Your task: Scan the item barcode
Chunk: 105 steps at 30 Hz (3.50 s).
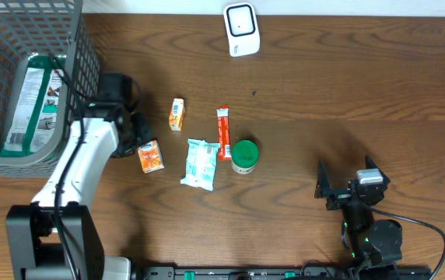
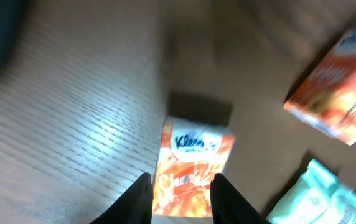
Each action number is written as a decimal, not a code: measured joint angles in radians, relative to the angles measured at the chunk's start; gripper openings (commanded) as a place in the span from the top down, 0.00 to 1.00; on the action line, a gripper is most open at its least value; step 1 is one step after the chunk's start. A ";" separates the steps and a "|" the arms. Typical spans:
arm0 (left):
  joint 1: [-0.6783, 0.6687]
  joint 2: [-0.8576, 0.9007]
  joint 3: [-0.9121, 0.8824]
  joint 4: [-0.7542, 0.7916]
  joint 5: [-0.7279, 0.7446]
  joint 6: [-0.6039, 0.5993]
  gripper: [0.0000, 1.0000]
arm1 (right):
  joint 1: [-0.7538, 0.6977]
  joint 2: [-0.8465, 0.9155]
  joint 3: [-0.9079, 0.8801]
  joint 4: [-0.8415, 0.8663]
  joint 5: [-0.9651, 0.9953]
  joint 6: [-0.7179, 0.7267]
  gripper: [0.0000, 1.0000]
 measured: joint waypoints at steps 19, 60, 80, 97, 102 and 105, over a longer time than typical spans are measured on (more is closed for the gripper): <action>0.109 0.003 -0.234 0.192 0.251 0.152 0.68 | 0.000 0.000 0.000 0.000 0.000 0.000 0.01; 0.117 -0.010 -0.341 0.431 0.333 0.206 0.93 | 0.000 0.000 0.000 0.000 0.000 0.000 0.01; -0.233 -0.475 -0.285 0.116 -0.151 0.162 0.93 | 0.000 0.000 0.000 0.000 0.000 0.000 0.01; -0.608 0.049 0.114 -0.346 -0.806 -0.172 0.93 | 0.000 0.000 0.000 0.000 0.000 0.000 0.01; -0.655 0.201 0.114 -0.335 -0.874 -0.293 0.93 | 0.000 0.000 0.000 0.000 0.000 0.000 0.01; -0.653 0.248 0.114 -0.327 -0.886 -0.331 0.93 | 0.000 0.000 0.000 0.000 0.000 0.000 0.01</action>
